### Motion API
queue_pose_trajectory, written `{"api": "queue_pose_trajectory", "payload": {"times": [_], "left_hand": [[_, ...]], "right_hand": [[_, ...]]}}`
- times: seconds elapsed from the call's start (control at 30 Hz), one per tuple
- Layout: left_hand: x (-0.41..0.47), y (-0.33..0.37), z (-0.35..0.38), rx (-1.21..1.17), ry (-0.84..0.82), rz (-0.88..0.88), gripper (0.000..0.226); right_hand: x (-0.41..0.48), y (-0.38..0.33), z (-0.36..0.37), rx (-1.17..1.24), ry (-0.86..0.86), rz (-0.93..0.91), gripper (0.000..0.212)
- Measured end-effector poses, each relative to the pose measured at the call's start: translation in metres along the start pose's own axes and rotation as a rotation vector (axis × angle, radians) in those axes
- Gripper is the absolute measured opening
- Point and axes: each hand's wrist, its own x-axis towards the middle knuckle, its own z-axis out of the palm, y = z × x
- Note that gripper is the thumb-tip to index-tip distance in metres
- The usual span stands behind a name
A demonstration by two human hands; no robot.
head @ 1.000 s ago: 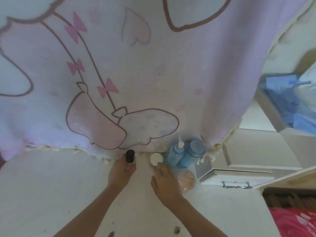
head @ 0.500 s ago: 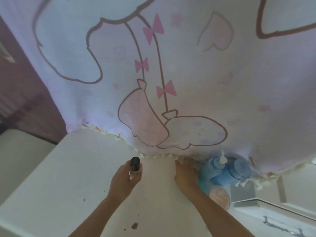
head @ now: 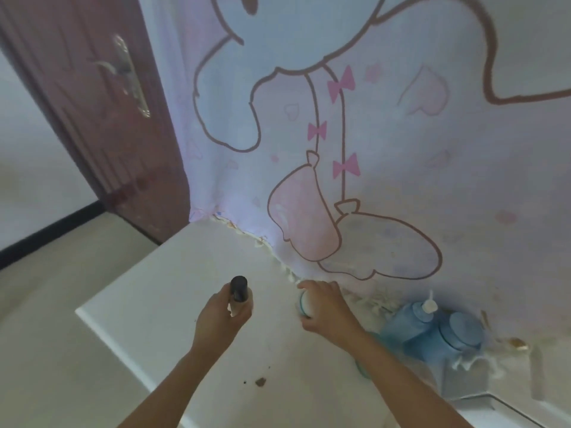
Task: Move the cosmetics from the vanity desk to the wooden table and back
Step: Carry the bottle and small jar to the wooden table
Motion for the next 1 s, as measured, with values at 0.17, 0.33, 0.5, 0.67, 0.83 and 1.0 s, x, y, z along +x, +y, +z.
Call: {"api": "queue_pose_trajectory", "payload": {"times": [0.17,0.33,0.5,0.67,0.83,1.0], "left_hand": [[-0.042,-0.022,-0.049,0.003,0.221,-0.114,0.019],[-0.101,-0.058,-0.122,0.031,0.481,-0.256,0.021],[-0.157,-0.098,-0.206,0.05,0.707,-0.358,0.012],[-0.211,-0.136,-0.278,0.037,0.897,-0.373,0.009],[-0.256,-0.192,-0.361,0.046,0.992,-0.401,0.013],[-0.298,-0.255,-0.44,0.06,1.027,-0.432,0.013]], "right_hand": [[-0.001,-0.053,0.018,0.0,-0.094,-0.168,0.059],[0.002,-0.139,0.051,-0.125,-0.187,-0.463,0.05],[-0.004,-0.246,0.074,-0.19,-0.174,-0.752,0.039],[-0.011,-0.349,0.108,-0.188,-0.23,-0.932,0.04],[-0.022,-0.455,0.155,-0.214,-0.266,-1.066,0.043],[-0.039,-0.543,0.209,-0.203,-0.297,-1.133,0.043]]}}
